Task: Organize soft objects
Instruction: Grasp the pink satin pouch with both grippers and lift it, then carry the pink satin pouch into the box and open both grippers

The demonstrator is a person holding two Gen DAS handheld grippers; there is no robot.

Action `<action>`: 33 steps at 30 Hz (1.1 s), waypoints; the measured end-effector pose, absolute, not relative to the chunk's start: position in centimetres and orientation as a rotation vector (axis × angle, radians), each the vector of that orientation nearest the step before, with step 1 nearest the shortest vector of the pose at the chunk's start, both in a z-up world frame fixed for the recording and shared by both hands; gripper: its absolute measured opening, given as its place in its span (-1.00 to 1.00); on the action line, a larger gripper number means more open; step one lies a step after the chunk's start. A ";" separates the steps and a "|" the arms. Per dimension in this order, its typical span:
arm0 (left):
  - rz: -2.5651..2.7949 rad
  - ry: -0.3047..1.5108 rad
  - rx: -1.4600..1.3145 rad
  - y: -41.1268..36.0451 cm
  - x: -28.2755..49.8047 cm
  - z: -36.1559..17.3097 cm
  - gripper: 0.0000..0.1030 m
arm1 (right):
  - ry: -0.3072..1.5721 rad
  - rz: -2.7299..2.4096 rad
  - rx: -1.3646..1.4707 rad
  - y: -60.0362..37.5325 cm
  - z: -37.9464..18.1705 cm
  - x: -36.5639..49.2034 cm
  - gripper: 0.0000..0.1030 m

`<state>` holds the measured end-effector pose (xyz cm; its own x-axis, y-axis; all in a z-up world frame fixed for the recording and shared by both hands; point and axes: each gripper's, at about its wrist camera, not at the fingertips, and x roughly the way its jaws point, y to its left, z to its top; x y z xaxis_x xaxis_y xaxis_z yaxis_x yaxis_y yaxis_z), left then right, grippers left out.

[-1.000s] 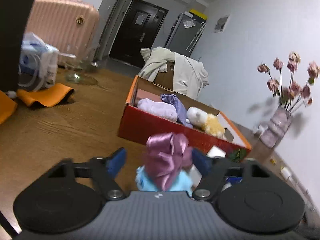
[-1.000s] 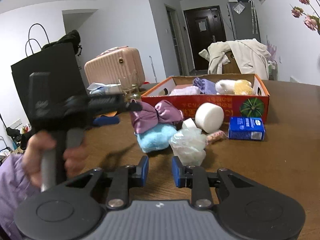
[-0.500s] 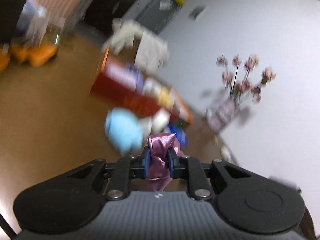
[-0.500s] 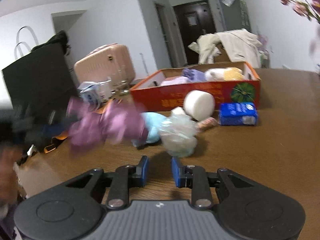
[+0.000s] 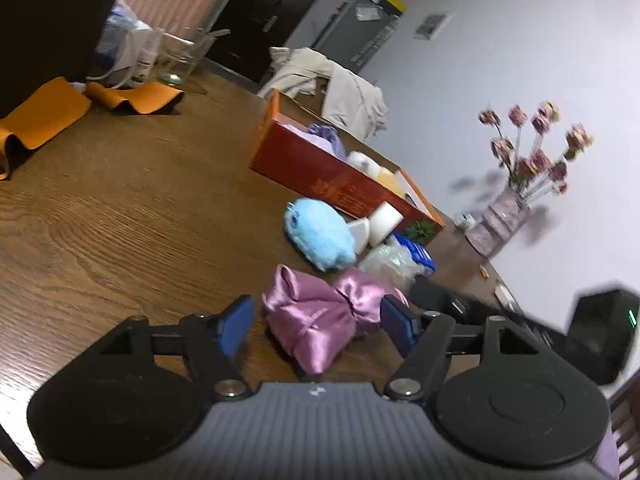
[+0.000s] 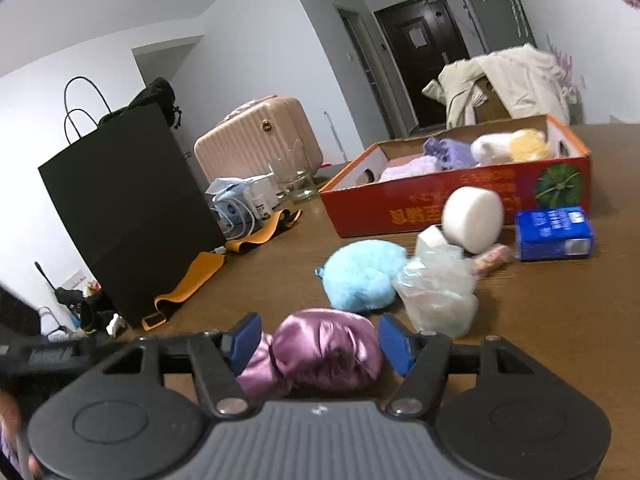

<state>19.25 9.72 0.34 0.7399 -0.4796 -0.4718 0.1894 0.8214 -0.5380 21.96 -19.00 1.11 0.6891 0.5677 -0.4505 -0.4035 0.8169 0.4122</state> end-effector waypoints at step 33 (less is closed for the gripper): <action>-0.311 0.670 -0.237 3.6 46.5 6.0 -0.65 | 0.694 0.455 0.374 -18.6 4.3 47.3 -0.68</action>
